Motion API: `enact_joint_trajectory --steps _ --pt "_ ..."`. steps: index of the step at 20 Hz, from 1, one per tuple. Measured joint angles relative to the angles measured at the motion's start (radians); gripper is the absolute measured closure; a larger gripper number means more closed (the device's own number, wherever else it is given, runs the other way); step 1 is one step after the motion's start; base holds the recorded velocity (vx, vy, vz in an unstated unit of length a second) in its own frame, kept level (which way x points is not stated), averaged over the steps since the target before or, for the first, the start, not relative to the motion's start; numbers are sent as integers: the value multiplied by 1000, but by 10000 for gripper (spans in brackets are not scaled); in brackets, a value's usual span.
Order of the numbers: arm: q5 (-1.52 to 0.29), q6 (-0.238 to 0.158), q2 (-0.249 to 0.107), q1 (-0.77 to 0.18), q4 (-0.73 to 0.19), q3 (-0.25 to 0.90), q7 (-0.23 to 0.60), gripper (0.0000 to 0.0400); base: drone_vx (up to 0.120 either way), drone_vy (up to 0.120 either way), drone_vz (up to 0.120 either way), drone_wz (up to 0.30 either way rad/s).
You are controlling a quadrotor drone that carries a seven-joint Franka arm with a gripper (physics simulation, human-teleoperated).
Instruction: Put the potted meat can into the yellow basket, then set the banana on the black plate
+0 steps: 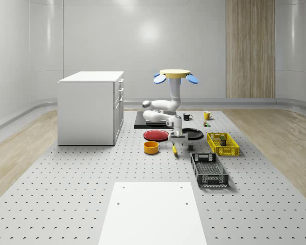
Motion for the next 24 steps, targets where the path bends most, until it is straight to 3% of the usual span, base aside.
enact_joint_trajectory --steps 5,7,24 --pt "0 0 0 0 0 0 0 0 0 -40 -96 0" --pt "0 0 0 0 0 0 0 0 0 -120 0 0" --pt "-100 45 8 -20 46 -106 -5 0 0 0 0 0"
